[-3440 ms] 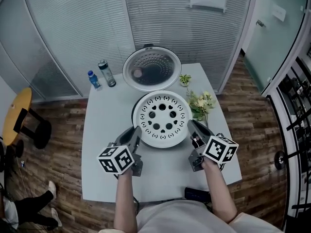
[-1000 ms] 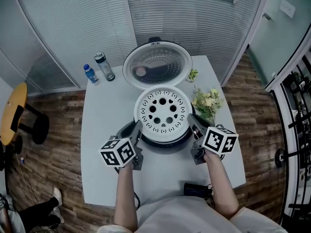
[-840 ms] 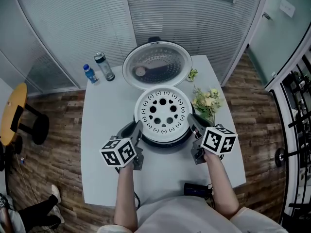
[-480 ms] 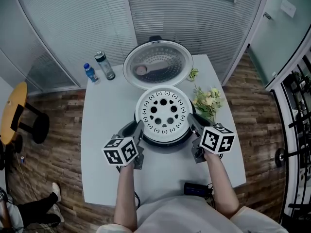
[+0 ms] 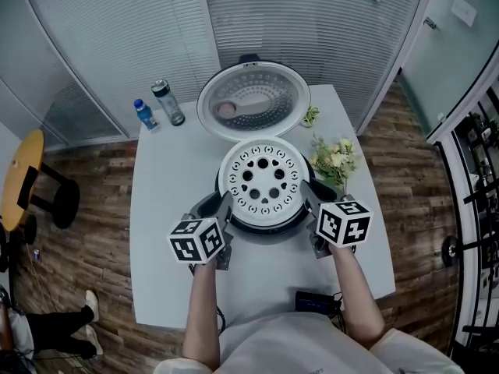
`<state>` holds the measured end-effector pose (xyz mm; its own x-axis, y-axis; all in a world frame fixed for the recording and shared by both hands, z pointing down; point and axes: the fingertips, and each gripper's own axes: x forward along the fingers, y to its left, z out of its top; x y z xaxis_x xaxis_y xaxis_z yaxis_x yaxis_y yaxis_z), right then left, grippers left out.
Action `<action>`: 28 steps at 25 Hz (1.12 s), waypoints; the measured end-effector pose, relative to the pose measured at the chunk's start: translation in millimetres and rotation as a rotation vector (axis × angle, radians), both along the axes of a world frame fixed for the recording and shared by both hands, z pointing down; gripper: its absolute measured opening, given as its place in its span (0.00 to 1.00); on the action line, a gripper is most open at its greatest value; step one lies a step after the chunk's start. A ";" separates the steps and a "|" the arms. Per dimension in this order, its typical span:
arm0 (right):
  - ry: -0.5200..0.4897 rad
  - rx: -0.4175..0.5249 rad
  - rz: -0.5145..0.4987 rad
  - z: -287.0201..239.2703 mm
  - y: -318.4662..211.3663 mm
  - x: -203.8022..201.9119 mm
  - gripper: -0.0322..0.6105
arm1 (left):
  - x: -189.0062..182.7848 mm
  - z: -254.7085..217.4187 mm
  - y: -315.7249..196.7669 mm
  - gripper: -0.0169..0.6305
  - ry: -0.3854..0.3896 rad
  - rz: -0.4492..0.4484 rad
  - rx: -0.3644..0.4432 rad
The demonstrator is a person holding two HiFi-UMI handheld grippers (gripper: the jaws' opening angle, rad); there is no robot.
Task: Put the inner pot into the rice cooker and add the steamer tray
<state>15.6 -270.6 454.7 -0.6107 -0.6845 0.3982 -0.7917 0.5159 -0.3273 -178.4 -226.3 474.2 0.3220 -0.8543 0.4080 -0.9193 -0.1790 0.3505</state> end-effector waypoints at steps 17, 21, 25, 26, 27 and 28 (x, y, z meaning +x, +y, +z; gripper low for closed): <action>0.117 0.041 -0.002 13.0 -9.3 -1.2 0.16 | -1.4 13.2 -9.4 0.18 -0.142 0.005 -0.027; 0.140 0.051 0.000 14.3 -8.1 -1.7 0.17 | -2.1 13.1 -8.5 0.19 -0.182 0.007 -0.026; 0.148 0.057 0.000 14.6 -9.6 -3.0 0.17 | -3.1 13.5 -9.8 0.19 -0.202 0.004 -0.025; 0.151 0.060 0.001 14.9 -8.6 -2.2 0.17 | -2.2 13.8 -8.9 0.19 -0.204 0.005 -0.024; 0.156 0.064 0.002 15.2 -7.5 -1.3 0.17 | -1.2 14.0 -7.8 0.19 -0.207 0.006 -0.023; 0.162 0.067 0.003 15.6 -6.5 -0.5 0.17 | -0.3 14.3 -6.8 0.19 -0.210 0.007 -0.021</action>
<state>15.1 -277.1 470.3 -0.5403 -0.7145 0.4445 -0.8327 0.5302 -0.1599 -178.7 -233.2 488.4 0.2333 -0.8429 0.4849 -0.9715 -0.1798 0.1548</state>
